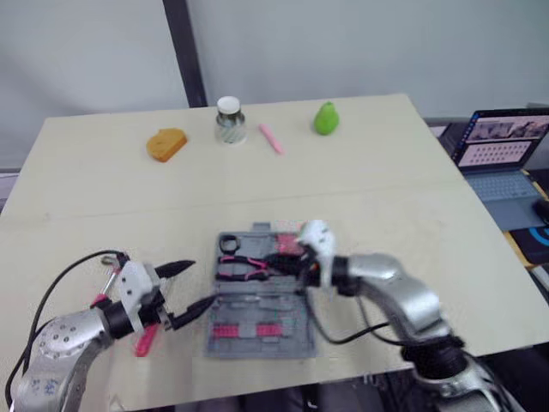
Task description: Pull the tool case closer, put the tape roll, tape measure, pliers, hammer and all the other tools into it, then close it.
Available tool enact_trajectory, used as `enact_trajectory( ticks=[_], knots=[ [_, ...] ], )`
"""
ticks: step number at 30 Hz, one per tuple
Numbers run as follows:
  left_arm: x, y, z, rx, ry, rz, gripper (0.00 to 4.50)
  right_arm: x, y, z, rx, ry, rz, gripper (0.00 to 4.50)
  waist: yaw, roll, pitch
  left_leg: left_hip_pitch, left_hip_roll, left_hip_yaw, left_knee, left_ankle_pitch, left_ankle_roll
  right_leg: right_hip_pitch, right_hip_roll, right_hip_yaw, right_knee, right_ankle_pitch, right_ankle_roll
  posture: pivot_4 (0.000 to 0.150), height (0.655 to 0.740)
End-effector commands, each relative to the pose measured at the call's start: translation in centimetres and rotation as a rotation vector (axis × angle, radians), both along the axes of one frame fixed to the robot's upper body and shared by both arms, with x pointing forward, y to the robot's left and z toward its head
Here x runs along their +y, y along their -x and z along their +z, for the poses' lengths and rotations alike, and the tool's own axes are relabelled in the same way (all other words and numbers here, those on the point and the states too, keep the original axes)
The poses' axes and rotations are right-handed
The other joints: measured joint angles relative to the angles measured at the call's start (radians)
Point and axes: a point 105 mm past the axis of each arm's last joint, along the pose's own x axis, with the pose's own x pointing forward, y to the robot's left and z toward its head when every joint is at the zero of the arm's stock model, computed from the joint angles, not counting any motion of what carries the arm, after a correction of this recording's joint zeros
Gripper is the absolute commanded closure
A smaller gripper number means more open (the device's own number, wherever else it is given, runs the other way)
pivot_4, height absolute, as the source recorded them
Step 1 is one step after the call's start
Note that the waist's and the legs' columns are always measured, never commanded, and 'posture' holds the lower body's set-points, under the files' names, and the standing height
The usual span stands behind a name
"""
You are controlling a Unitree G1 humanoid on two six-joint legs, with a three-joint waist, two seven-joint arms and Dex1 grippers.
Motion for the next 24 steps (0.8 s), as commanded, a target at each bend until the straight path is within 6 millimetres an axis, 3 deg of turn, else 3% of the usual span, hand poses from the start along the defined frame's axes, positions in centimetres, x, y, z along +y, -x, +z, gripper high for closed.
enact_trajectory(
  ticks=[1,3,7,10,14,24],
  knots=[
    [4.1,-0.7,0.3,0.039,-0.029,0.110,0.00,-6.1,1.4,0.3,0.060,0.021,-0.091,4.16,0.010,-0.001,0.001,0.000,0.000,0.000,-0.001,-0.001,0.000,0.000,0.000,-0.001,0.000,0.000,0.000,0.150,0.7400],
    [6.5,-1.1,0.3,0.049,-0.057,0.175,0.00,-9.4,2.1,-0.4,0.103,0.068,-0.164,3.56,0.017,-0.002,0.002,0.000,0.000,0.002,-0.003,-0.002,0.000,-0.001,0.000,-0.003,-0.001,0.000,0.000,0.150,0.7400],
    [12.2,-1.2,0.7,0.068,-0.128,0.322,0.00,-16.6,3.6,-2.3,0.193,0.157,-0.349,1.59,0.014,-0.007,0.006,0.001,-0.001,0.002,-0.004,-0.003,-0.001,-0.002,0.000,-0.007,-0.002,0.000,0.000,0.150,0.7400],
    [15.4,-0.7,0.8,0.075,-0.168,0.403,0.00,-20.0,4.3,-3.1,0.203,0.200,-0.451,0.14,0.011,-0.010,0.010,0.004,-0.001,0.003,-0.003,-0.003,-0.001,-0.001,0.000,-0.007,-0.004,0.000,0.000,0.150,0.7400],
    [19.3,1.1,0.6,0.101,-0.211,0.513,0.00,-23.7,5.1,-3.6,0.191,0.221,-0.589,0.05,0.007,-0.011,0.010,0.006,0.000,0.004,-0.002,-0.002,-0.002,-0.002,0.000,-0.006,-0.003,0.000,0.000,0.150,0.7400],
    [23.8,3.7,0.3,0.126,-0.274,0.653,0.00,-25.4,4.8,-4.3,0.154,0.216,-0.645,0.05,-0.010,-0.011,0.011,0.006,0.000,0.005,-0.001,-0.002,-0.002,-0.002,0.000,-0.005,0.000,0.000,0.000,0.150,0.7400]
  ],
)
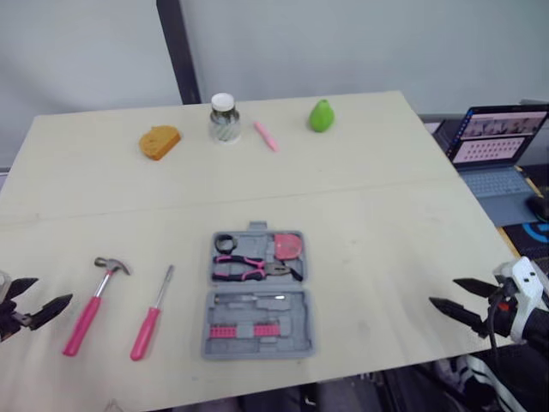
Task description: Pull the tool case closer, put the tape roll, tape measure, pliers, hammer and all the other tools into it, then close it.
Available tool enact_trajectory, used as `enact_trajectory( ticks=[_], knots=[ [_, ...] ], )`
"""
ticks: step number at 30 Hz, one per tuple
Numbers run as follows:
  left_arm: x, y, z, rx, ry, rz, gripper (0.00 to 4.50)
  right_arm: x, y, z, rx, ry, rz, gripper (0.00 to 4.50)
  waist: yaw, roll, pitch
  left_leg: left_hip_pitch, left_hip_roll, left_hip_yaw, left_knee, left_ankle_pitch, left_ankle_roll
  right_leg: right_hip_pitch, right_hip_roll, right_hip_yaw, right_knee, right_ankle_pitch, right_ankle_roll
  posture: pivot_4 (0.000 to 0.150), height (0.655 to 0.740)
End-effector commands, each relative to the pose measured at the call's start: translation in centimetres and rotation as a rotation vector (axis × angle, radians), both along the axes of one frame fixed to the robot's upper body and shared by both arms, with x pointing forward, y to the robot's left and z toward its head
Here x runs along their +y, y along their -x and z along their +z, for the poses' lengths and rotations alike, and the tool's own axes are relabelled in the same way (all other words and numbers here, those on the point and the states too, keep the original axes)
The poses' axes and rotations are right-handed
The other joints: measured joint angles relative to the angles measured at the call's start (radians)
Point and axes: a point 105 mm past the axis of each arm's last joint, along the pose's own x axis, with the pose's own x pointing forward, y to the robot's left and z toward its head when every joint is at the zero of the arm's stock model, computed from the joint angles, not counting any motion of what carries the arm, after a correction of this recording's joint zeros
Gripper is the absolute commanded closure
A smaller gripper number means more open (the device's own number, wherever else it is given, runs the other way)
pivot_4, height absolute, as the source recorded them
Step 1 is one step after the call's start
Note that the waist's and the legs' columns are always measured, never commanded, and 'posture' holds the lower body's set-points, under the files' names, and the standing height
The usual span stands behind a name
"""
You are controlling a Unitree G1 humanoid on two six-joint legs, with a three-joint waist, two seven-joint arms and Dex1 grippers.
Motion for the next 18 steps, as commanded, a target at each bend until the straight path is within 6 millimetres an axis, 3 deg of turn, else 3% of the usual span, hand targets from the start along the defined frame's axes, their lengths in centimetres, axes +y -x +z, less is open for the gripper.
enact_trajectory(
  ticks=[1,7,11,14,18],
  knots=[
    [1.5,0.7,1.2,-0.027,-0.050,0.037,0.00,-0.7,-0.3,0.6,-0.043,0.014,-0.009,0.05,-0.002,0.000,0.000,0.000,0.000,0.000,0.000,0.000,0.000,0.000,0.000,0.000,0.000,0.000,0.000,0.150,0.7400],
    [1.7,1.3,0.8,-0.011,-0.060,0.042,0.00,-0.7,-1.2,0.4,-0.065,0.006,0.018,0.05,-0.002,0.000,0.000,0.001,0.000,0.002,0.001,0.000,0.000,-0.001,0.000,0.001,0.001,0.000,0.000,0.150,0.7400],
    [1.3,1.9,0.7,0.006,-0.057,0.013,0.00,1.0,-2.0,1.1,-0.099,-0.033,0.082,0.05,-0.004,0.001,0.000,0.001,0.000,0.003,0.001,0.000,0.000,-0.001,0.000,0.001,0.002,0.000,0.000,0.150,0.7400],
    [0.8,2.6,0.8,0.024,-0.040,-0.015,0.00,4.1,-2.4,2.5,-0.124,-0.065,0.222,0.05,-0.006,0.001,0.000,0.002,0.001,0.003,0.001,0.000,0.000,-0.002,0.000,0.001,0.003,0.000,0.000,0.150,0.7400],
    [-2.2,1.4,0.0,0.012,0.001,-0.099,0.00,11.0,-3.1,5.3,-0.186,-0.128,0.474,0.05,-0.005,0.002,0.001,0.002,0.002,0.004,0.003,0.000,0.000,-0.002,0.000,0.002,0.005,0.001,-0.002,0.150,0.7400]
  ],
)
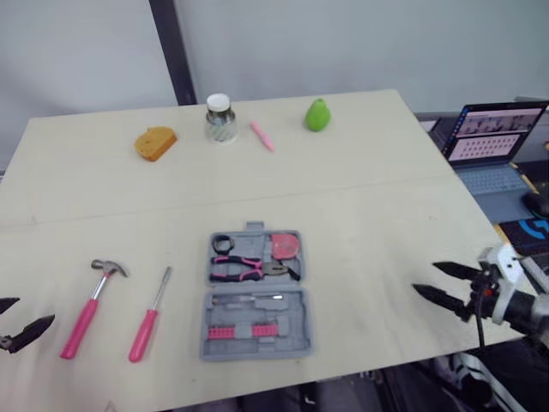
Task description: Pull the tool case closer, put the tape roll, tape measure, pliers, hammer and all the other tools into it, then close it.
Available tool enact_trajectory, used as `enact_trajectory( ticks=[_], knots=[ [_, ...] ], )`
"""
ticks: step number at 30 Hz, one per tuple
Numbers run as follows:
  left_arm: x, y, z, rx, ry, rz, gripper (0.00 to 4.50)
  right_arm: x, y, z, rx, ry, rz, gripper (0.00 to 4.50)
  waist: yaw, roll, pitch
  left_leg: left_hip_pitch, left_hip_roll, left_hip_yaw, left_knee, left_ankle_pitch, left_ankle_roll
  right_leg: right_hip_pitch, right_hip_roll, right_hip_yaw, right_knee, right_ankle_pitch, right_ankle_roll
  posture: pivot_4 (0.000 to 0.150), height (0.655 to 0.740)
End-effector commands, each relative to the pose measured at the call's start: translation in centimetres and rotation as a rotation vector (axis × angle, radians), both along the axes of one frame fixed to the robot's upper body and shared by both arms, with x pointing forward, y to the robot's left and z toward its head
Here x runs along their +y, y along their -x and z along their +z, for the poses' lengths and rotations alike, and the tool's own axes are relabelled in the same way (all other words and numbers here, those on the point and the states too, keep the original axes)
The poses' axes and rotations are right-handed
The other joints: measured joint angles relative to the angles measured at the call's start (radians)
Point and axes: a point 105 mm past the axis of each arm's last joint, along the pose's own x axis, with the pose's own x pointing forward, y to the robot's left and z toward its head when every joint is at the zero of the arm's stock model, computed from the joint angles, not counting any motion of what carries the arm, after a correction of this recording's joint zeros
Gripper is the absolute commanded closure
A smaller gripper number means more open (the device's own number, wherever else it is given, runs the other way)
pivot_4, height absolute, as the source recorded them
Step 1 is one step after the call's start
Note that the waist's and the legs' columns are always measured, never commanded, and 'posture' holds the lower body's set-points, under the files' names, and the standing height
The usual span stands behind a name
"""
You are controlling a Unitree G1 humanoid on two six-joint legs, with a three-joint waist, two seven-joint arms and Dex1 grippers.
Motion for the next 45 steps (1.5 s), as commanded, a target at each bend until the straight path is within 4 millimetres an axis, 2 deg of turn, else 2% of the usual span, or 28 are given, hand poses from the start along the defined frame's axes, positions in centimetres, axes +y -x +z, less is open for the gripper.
enact_trajectory(
  ticks=[1,4,7,9,14,19,25,37,40,41,43,45],
  knots=[
    [-2.8,-1.2,0.0,-0.041,0.040,-0.080,0.00,5.8,-0.1,3.1,-0.080,-0.056,0.220,0.05,0.002,0.001,0.001,0.000,0.000,0.000,0.000,0.001,0.000,0.000,0.000,0.000,0.000,0.001,-0.001,0.150,0.7400],
    [-5.2,-2.2,-1.0,-0.068,0.097,-0.108,0.00,11.0,0.1,4.2,-0.110,-0.079,0.386,0.05,0.004,0.000,0.000,0.000,0.001,0.000,0.001,0.001,0.000,0.000,0.000,0.000,0.001,0.002,-0.002,0.150,0.7400],
    [-5.8,-3.3,-1.7,-0.103,0.102,-0.069,0.00,14.5,-0.2,4.7,-0.132,-0.066,0.487,0.05,0.005,0.000,0.000,-0.001,0.002,-0.001,0.002,0.001,-0.001,-0.002,0.000,-0.001,0.005,0.002,-0.002,0.150,0.7400],
    [-6.0,-4.1,-1.7,-0.142,0.108,-0.035,0.00,16.1,-0.6,5.1,-0.148,-0.051,0.525,0.05,0.005,0.000,0.000,-0.002,0.002,-0.001,0.005,0.001,-0.001,-0.003,0.000,-0.001,0.006,0.002,-0.002,0.150,0.7400],
    [-6.9,-5.5,-1.5,-0.190,0.147,0.013,0.00,18.5,-1.5,6.5,-0.197,-0.021,0.568,0.05,0.007,-0.002,-0.001,-0.005,0.002,0.000,0.014,-0.001,0.002,-0.002,-0.001,-0.001,0.011,0.003,-0.002,0.150,0.7400],
    [-8.4,-6.8,-2.6,-0.176,0.183,0.040,0.00,19.8,-1.8,7.2,-0.225,0.001,0.595,0.05,0.006,-0.002,-0.001,-0.005,0.002,0.000,0.013,-0.001,0.002,-0.002,0.000,-0.002,0.012,0.003,-0.002,0.150,0.7400],
    [-7.4,-7.4,-3.9,-0.127,0.147,0.114,0.00,20.3,-2.3,8.2,-0.258,-0.002,0.594,0.05,0.006,-0.002,-0.001,-0.005,0.002,0.000,0.013,-0.001,0.001,-0.002,0.000,-0.002,0.012,0.003,-0.002,0.150,0.7400],
    [-6.2,-8.5,-3.6,-0.111,0.100,0.097,0.00,20.4,-2.3,8.1,-0.265,-0.011,0.586,0.05,0.005,-0.002,-0.001,-0.005,0.003,0.000,0.013,-0.001,0.001,-0.002,0.000,-0.004,0.013,0.003,-0.002,0.150,0.7400],
    [-5.9,-8.5,-3.8,-0.093,0.097,0.091,0.84,20.5,-2.4,8.2,-0.268,-0.013,0.582,0.00,0.005,-0.002,-0.001,-0.005,0.003,0.000,0.013,-0.001,0.001,-0.002,0.000,-0.004,0.013,0.003,-0.002,0.150,0.7400],
    [-5.9,-8.4,-3.9,-0.086,0.095,0.087,1.28,20.4,-2.4,8.2,-0.269,-0.013,0.580,0.00,0.004,-0.002,-0.001,-0.005,0.003,0.000,0.013,-0.001,0.001,-0.002,0.000,-0.004,0.013,0.003,-0.002,0.150,0.7400],
    [-6.0,-8.4,-4.2,-0.070,0.102,0.077,2.46,20.4,-2.4,8.2,-0.269,-0.012,0.577,0.00,0.003,-0.002,-0.001,-0.005,0.003,0.000,0.013,-0.001,0.001,-0.003,0.000,-0.004,0.013,0.003,-0.002,0.150,0.7400],
    [-6.1,-8.3,-4.4,-0.060,0.112,0.070,3.36,20.3,-2.4,8.2,-0.268,-0.011,0.575,0.00,0.003,-0.002,-0.001,-0.005,0.003,0.000,0.013,-0.001,0.001,-0.003,0.000,-0.005,0.013,0.003,-0.002,0.150,0.7400]
  ],
)
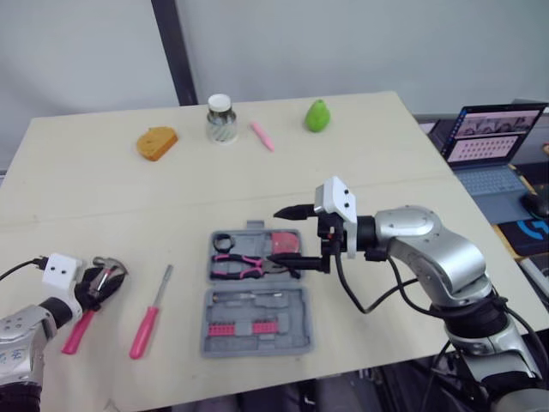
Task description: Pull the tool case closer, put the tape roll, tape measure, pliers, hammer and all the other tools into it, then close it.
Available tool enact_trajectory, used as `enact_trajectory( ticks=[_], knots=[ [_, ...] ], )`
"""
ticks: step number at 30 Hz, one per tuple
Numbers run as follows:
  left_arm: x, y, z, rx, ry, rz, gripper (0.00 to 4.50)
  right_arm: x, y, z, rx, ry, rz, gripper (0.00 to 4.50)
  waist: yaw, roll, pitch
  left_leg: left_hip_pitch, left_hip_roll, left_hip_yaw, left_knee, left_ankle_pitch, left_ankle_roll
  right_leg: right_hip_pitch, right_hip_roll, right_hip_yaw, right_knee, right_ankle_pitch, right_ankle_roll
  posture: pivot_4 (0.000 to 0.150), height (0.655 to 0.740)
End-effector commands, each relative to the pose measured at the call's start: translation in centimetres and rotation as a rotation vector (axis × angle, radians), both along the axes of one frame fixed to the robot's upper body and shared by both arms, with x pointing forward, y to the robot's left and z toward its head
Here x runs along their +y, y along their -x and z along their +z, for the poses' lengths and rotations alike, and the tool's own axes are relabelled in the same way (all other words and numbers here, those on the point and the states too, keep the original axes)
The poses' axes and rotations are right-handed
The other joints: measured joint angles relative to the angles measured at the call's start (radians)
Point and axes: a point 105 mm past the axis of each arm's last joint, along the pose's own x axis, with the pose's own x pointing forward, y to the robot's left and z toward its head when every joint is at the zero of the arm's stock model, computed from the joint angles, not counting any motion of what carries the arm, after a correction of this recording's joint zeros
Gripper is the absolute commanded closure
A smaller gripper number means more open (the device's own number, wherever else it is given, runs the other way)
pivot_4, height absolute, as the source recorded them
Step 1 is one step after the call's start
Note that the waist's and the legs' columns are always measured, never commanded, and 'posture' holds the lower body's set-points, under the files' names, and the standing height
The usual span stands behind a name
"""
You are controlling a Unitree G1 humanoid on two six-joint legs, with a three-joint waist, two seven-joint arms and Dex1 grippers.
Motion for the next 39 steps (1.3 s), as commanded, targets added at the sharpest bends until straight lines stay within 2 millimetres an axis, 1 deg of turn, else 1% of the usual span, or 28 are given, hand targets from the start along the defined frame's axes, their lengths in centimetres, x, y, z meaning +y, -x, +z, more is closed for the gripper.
enact_trajectory(
  ticks=[1,7,16,25,29,36,39],
  knots=[
    [0.4,0.5,-0.5,0.037,-0.010,0.001,3.36,-0.3,-0.1,0.7,-0.031,-0.015,-0.016,0.00,0.000,0.000,0.000,0.000,0.000,0.000,0.000,0.000,0.000,0.000,0.000,0.000,0.000,0.000,0.000,0.150,0.7400],
    [0.9,0.4,-0.8,0.038,-0.031,0.025,3.36,-0.2,0.1,0.7,-0.029,-0.014,-0.013,0.00,0.002,0.000,0.000,0.000,0.000,0.000,0.000,0.000,0.000,0.000,0.000,0.000,0.000,0.000,0.000,0.150,0.7400],
    [0.7,-0.5,-0.8,0.031,-0.008,0.021,3.36,-0.1,0.4,0.5,-0.023,-0.010,-0.011,0.00,0.005,0.000,0.000,0.001,0.000,0.000,0.000,0.000,0.000,0.000,0.000,0.000,0.000,0.000,0.000,0.150,0.7400],
    [0.7,-0.7,-1.4,0.035,-0.008,0.018,3.36,-0.1,1.1,0.3,-0.011,-0.011,0.019,0.00,0.006,0.001,0.000,0.001,0.000,0.000,0.000,0.001,-0.001,0.000,0.000,0.000,0.001,0.000,0.000,0.150,0.7400],
    [0.8,-0.8,-1.7,0.034,-0.007,0.026,4.48,-0.1,1.3,0.4,-0.010,-0.011,0.031,0.00,0.005,0.001,0.000,0.001,0.000,0.000,0.000,0.001,-0.001,0.000,0.000,0.000,0.001,0.000,0.000,0.150,0.7400],
    [1.0,-1.0,-2.2,0.036,-0.018,0.016,4.48,-0.3,1.5,0.5,-0.013,-0.012,0.031,0.00,0.006,0.007,-0.001,0.002,0.000,0.000,0.000,0.001,-0.001,0.000,0.000,0.000,0.000,0.000,0.000,0.150,0.7400],
    [0.0,-1.8,-0.8,-0.010,-0.012,-0.069,4.48,-0.5,1.7,0.6,-0.015,-0.014,0.031,0.00,0.007,0.008,-0.001,0.002,0.000,0.000,0.000,0.001,-0.001,0.000,0.000,-0.001,0.000,0.000,0.000,0.150,0.7400]
  ],
)
